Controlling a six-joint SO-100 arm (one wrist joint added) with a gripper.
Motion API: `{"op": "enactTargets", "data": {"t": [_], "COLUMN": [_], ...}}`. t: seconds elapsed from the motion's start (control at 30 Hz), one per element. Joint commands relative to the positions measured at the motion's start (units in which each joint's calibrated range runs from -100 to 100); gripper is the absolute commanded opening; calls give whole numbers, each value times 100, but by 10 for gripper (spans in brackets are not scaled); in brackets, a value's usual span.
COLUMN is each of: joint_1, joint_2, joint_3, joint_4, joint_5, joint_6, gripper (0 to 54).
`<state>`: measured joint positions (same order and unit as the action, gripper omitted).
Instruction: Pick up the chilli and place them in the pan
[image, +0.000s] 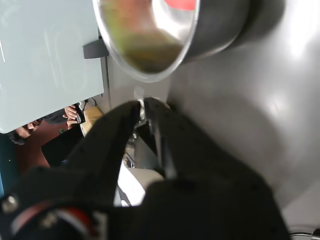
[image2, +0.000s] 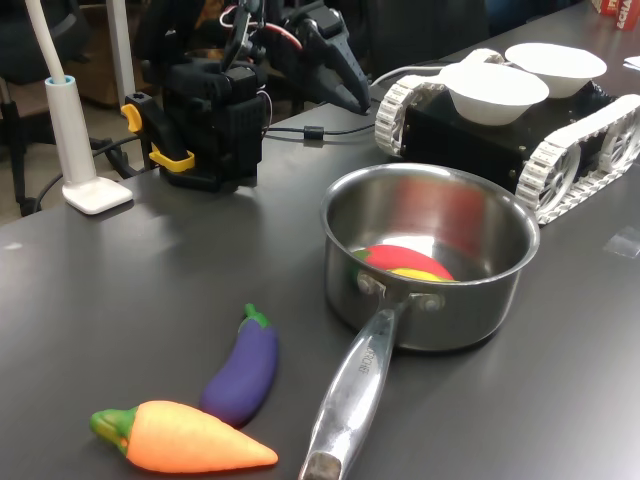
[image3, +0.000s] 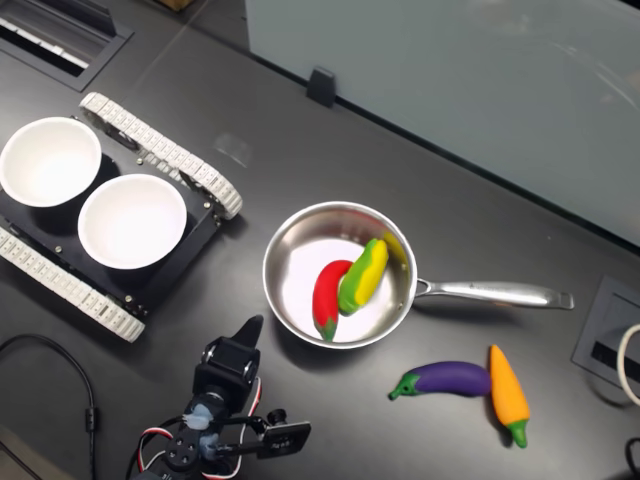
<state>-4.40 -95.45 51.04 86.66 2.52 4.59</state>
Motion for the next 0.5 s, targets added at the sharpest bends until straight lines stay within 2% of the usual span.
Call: {"op": "enactTargets", "data": {"t": [0.0,0.2,0.47], "joint_1": [-19,-30,-168], "joint_2": [1,1,1], "joint_3": [-556,-165,671], "joint_4": [209,362,294], "joint_5": [5,54,83], "joint_6": [-140,-165,-165], "gripper": [0,0,0]}}
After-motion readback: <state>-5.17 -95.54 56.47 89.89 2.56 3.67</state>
